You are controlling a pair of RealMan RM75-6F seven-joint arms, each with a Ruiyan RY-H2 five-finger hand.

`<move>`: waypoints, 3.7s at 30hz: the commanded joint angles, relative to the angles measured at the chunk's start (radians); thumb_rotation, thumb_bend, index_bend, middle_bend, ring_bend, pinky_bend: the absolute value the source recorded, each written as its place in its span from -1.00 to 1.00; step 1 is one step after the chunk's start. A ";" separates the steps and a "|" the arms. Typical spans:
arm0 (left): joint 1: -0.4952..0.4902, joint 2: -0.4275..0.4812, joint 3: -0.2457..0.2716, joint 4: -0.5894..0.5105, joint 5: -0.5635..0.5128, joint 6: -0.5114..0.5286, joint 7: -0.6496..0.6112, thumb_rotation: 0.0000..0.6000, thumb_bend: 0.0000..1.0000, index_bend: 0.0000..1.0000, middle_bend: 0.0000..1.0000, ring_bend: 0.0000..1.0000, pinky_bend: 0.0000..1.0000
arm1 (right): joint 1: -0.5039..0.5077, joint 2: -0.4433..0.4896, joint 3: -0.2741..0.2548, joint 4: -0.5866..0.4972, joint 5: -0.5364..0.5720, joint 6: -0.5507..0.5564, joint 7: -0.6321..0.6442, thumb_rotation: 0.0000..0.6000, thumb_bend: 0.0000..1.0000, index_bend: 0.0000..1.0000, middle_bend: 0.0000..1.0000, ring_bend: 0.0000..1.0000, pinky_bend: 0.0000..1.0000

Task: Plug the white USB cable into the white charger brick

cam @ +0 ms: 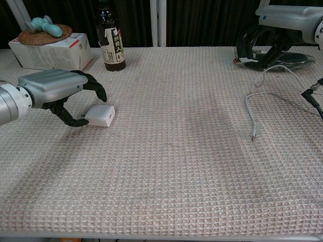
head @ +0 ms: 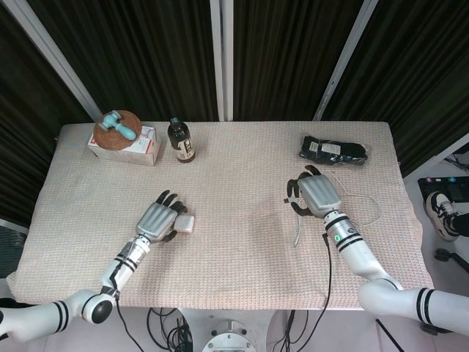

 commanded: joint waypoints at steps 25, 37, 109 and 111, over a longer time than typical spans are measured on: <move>-0.055 -0.035 0.018 0.061 -0.023 -0.008 -0.103 1.00 -0.29 -0.19 -0.25 -0.69 -1.00 | -0.001 -0.010 -0.033 0.018 0.008 0.019 0.036 1.00 -0.32 0.26 0.07 -0.40 -0.74; -0.003 0.028 -0.029 -0.140 -0.158 0.166 0.063 1.00 -0.27 -0.09 -0.11 -0.54 -1.00 | 0.084 -0.135 0.010 0.071 0.065 -0.015 0.011 1.00 -0.32 0.28 0.09 -0.38 -0.74; -0.208 -0.031 -0.098 -0.341 -0.514 0.366 0.457 1.00 -0.30 -0.10 -0.08 -0.51 -0.96 | 0.482 -0.512 0.159 0.279 0.547 0.072 -0.213 1.00 -0.33 0.32 0.12 -0.34 -0.79; -0.211 -0.032 -0.100 -0.340 -0.517 0.365 0.452 1.00 -0.30 -0.10 -0.08 -0.51 -0.96 | 0.481 -0.518 0.162 0.284 0.547 0.077 -0.212 1.00 -0.33 0.32 0.12 -0.34 -0.79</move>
